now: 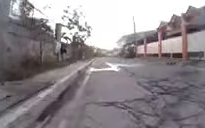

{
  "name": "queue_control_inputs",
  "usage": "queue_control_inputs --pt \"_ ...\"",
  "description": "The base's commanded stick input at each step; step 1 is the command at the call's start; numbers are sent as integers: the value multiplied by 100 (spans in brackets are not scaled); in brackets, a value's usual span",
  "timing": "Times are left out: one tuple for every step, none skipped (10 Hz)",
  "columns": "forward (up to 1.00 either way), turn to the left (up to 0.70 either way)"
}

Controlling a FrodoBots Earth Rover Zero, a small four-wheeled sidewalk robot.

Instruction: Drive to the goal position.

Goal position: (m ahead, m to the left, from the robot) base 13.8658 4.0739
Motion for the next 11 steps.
queue_control_inputs --pt "100 0" --pt "100 0" --pt "100 0" --pt "100 0" --pt "100 0" --pt "100 0" --pt "100 0" --pt "100 0" --pt "100 0" --pt "100 0" --pt "100 -3"
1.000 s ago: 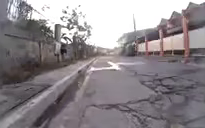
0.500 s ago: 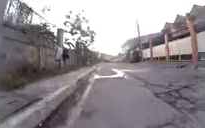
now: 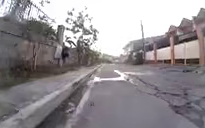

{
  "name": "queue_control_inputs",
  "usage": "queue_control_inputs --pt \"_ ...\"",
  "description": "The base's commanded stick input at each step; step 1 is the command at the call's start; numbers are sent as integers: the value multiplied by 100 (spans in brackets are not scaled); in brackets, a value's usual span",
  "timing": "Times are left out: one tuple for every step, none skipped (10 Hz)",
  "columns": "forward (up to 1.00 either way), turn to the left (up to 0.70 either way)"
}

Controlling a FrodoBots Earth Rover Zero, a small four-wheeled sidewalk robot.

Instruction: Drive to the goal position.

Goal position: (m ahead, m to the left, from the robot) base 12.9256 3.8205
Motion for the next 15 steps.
queue_control_inputs --pt "100 -40" --pt "100 -40" --pt "100 -40" --pt "100 -33" --pt "100 -13" --pt "100 0" --pt "100 0" --pt "100 0" --pt "100 0" --pt "100 0" --pt "100 0" --pt "100 0" --pt "100 0" --pt "100 0" --pt "100 0"
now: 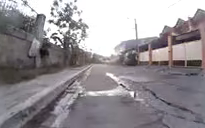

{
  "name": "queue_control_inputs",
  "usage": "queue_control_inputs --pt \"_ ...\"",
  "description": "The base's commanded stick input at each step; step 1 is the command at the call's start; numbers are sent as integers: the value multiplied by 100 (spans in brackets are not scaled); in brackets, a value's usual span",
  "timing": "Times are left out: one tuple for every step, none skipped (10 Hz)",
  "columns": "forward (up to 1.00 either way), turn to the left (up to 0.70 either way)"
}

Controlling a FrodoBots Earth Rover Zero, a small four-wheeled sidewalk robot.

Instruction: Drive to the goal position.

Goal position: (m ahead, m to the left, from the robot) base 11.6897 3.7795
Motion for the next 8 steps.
queue_control_inputs --pt "100 0" --pt "100 0" --pt "100 0" --pt "100 0" --pt "100 0" --pt "100 0" --pt "100 0" --pt "100 0"
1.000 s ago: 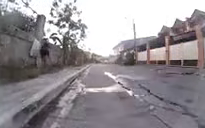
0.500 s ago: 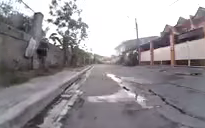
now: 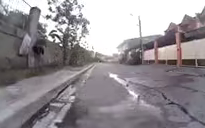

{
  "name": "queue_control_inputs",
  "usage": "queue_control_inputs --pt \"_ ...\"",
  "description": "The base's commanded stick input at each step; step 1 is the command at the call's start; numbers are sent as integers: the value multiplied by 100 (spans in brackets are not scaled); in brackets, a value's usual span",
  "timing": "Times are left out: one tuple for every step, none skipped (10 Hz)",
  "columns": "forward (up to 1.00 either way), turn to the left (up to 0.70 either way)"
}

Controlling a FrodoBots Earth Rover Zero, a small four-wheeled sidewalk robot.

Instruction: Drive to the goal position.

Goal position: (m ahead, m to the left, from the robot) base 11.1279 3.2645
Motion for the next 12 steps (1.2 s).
queue_control_inputs --pt "100 0" --pt "100 0" --pt "100 0" --pt "100 0" --pt "100 0" --pt "100 0" --pt "100 0" --pt "100 0" --pt "100 0" --pt "100 0" --pt "100 0" --pt "100 0"
